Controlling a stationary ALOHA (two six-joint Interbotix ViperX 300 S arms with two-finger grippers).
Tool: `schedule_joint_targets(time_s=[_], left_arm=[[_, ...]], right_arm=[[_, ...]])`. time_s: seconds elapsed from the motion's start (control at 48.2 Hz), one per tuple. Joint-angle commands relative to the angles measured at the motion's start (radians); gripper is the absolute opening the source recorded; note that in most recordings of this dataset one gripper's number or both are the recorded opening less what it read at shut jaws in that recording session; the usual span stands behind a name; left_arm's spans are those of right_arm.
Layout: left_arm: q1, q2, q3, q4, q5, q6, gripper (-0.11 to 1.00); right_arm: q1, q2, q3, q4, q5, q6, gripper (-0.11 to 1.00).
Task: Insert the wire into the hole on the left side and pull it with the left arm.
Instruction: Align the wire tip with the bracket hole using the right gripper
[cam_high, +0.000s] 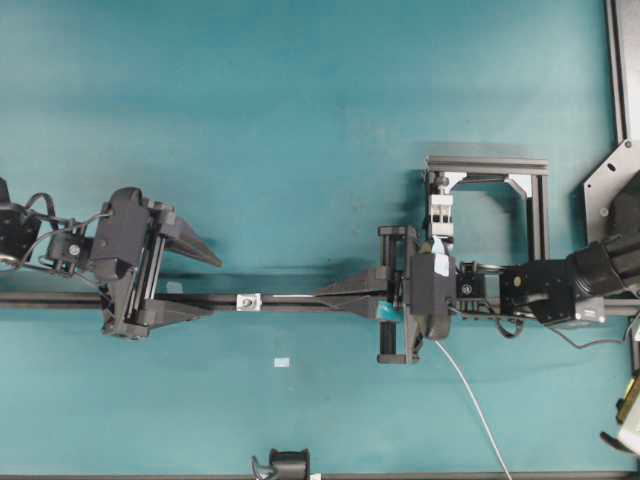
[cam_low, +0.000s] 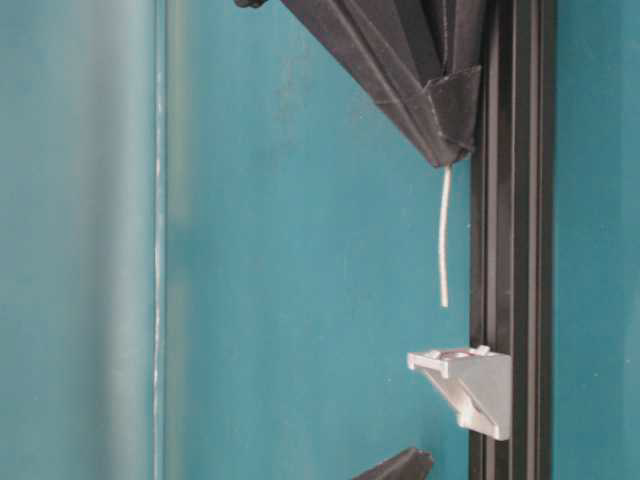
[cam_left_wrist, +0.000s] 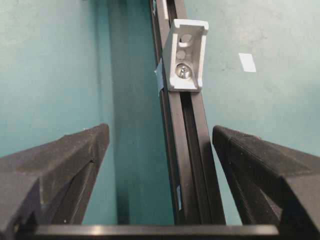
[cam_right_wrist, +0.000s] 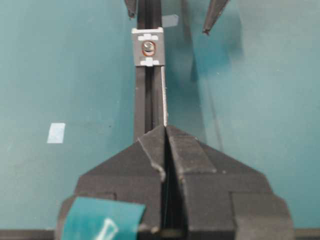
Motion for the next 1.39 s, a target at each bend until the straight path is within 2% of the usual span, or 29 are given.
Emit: schedule_joint_targets(time_s=[0.0,0.893,1.37], left_arm=[[-0.005,-0.011,-0.006,0.003,-0.008,0.003,0.67],[-0.003,-0.012,-0.011,0.003,-0.008,0.006,0.66],[-0.003,-0.012,-0.011,0.005,-0.008,0.006,0.66]], right_arm=[[0.011,-0.014,-0.014,-0.002,-0.011,0.002,0.01],[0.020,0.005,-0.015,-0.002,-0.020,0.002,0.01],[0.020,0.049,-0.049,0.006,-0.055,0.002,0.01]])
